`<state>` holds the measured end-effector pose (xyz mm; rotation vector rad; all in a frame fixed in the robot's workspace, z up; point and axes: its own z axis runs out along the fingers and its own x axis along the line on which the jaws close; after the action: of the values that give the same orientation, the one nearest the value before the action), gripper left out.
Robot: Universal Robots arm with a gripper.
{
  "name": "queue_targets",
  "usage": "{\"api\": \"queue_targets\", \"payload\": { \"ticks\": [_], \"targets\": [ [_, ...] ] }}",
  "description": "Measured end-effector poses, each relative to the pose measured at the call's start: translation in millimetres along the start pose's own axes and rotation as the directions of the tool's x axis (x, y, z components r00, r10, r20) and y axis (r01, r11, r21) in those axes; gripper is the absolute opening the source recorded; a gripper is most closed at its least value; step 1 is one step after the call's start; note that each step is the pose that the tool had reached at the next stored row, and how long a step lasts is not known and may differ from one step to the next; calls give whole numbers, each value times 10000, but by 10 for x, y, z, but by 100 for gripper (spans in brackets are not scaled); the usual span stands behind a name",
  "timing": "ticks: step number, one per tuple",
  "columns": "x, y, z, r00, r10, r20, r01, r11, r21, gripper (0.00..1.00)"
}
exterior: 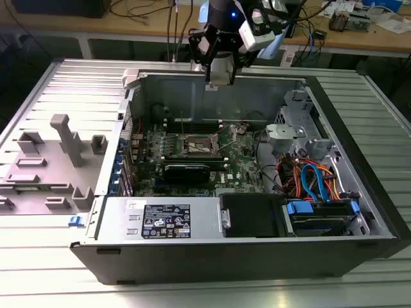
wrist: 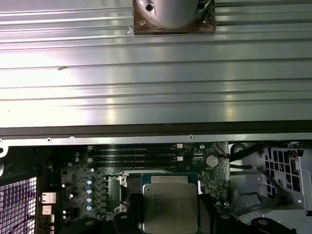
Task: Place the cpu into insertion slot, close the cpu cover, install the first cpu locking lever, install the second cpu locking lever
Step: 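Place the cpu into insertion slot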
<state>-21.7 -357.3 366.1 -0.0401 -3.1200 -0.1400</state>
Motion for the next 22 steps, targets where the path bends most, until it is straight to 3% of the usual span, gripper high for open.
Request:
{"api": "queue_targets", "payload": {
  "ticks": [12, 22],
  "targets": [
    [0, -2, 1, 10000, 1, 1, -1, 10000, -3, 54],
    [-3, -115, -10, 10000, 0, 0, 0, 10000, 0, 54]
  ]
}}
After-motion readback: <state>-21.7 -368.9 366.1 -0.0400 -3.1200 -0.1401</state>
